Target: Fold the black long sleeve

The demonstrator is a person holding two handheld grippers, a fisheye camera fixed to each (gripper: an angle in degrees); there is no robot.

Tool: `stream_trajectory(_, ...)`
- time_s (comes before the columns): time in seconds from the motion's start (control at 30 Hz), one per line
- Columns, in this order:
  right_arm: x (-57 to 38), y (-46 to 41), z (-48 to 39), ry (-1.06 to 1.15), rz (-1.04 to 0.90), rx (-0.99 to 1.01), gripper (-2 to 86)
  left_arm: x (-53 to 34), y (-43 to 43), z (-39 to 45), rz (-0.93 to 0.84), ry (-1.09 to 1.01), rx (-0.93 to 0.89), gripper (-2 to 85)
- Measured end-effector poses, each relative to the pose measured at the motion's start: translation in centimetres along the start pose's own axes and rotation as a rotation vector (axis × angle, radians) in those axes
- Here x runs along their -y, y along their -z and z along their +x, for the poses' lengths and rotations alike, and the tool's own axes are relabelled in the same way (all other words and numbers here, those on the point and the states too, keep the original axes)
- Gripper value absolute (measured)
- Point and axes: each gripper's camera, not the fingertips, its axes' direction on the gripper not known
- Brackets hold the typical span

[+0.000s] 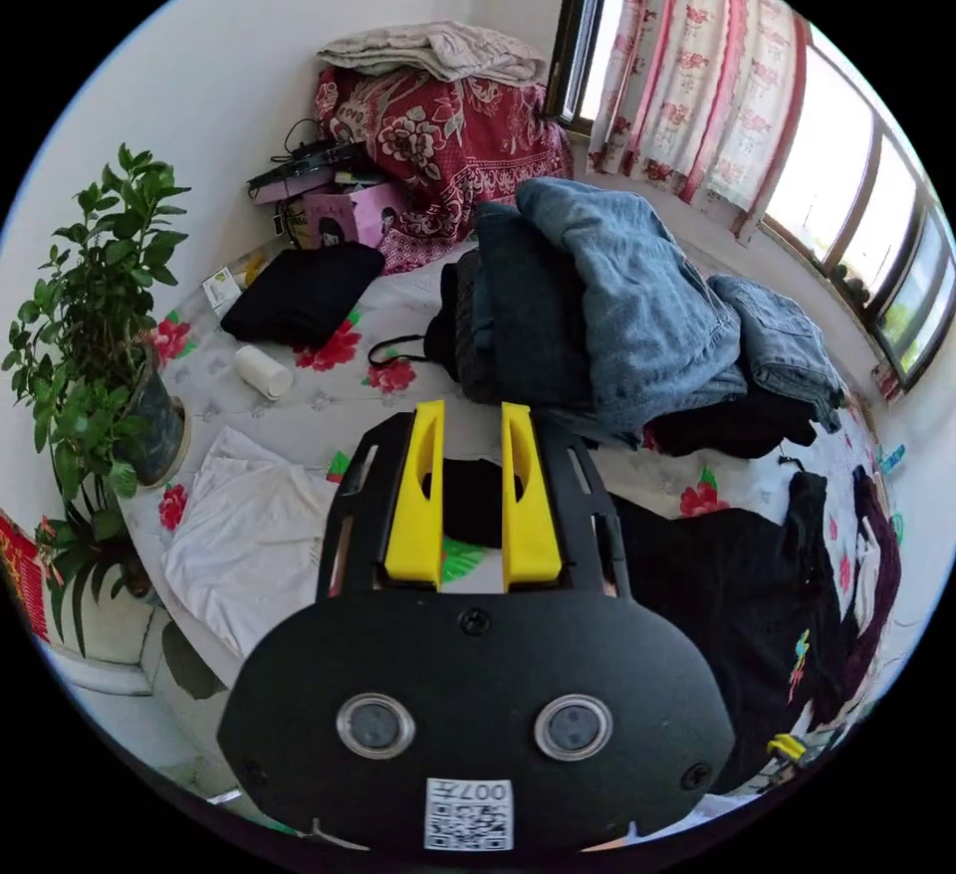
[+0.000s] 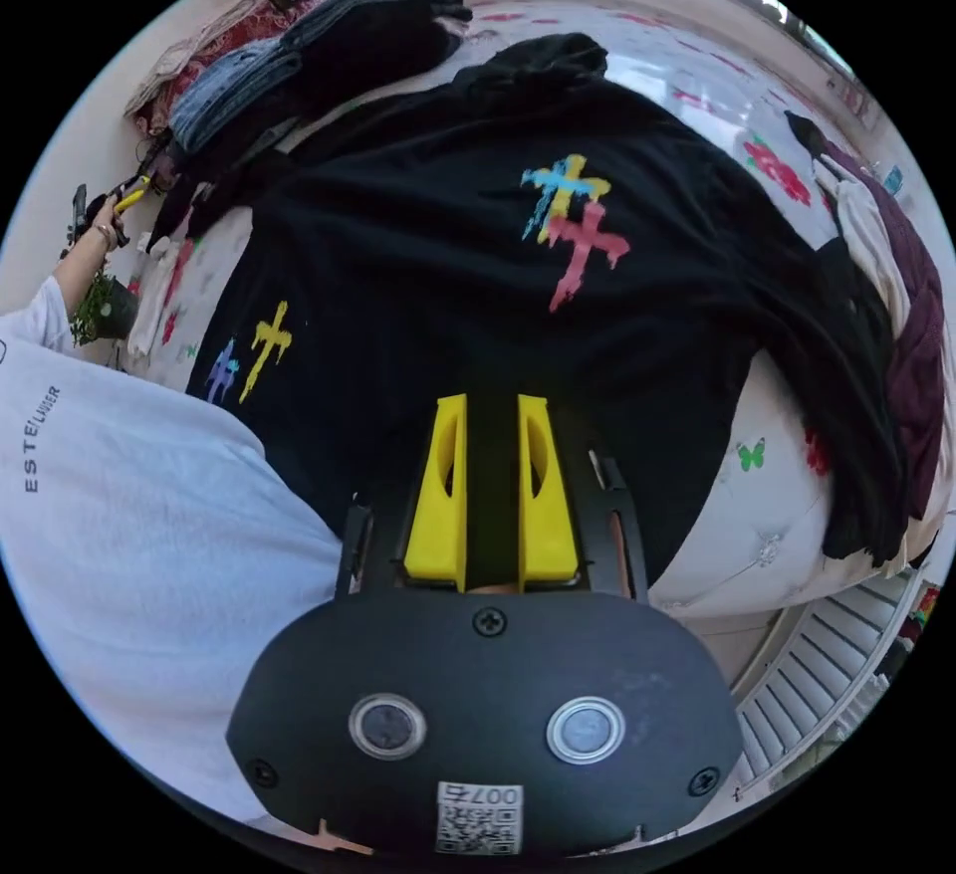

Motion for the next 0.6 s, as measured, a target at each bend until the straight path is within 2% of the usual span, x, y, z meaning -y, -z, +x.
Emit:
stream_trajectory(0.13,5.7,2.1,3.4,0.039,0.106,-0.052,4.3,-3.1,-2.5,11.1,-0.05,-0.262,-0.246,7.6)
stream_trajectory(0.2,9.2,2.3,4.9,0.046,0.152,-0.068,4.2,-5.3,-5.3,20.3,-0.133,-0.408,-0.432,7.3)
stream_trajectory(0.37,20.5,-0.2,8.7,0.069,0.185,-0.143,3.6,-9.4,-12.0,36.6,-0.253,-0.569,-0.693,7.4)
stream_trajectory(0.47,25.7,-2.9,10.7,0.064,0.175,-0.132,3.1,-10.4,-17.3,43.4,-0.34,-0.59,-0.731,7.0)
stream_trajectory(0.57,29.0,-7.2,12.0,0.093,0.121,-0.117,2.4,-11.6,-22.8,47.8,-0.474,-0.648,-0.624,2.8)
stream_trajectory(0.6,29.4,-8.2,12.2,0.1,0.103,-0.121,2.2,-11.2,-23.0,47.8,-0.392,-0.653,-0.619,0.9)
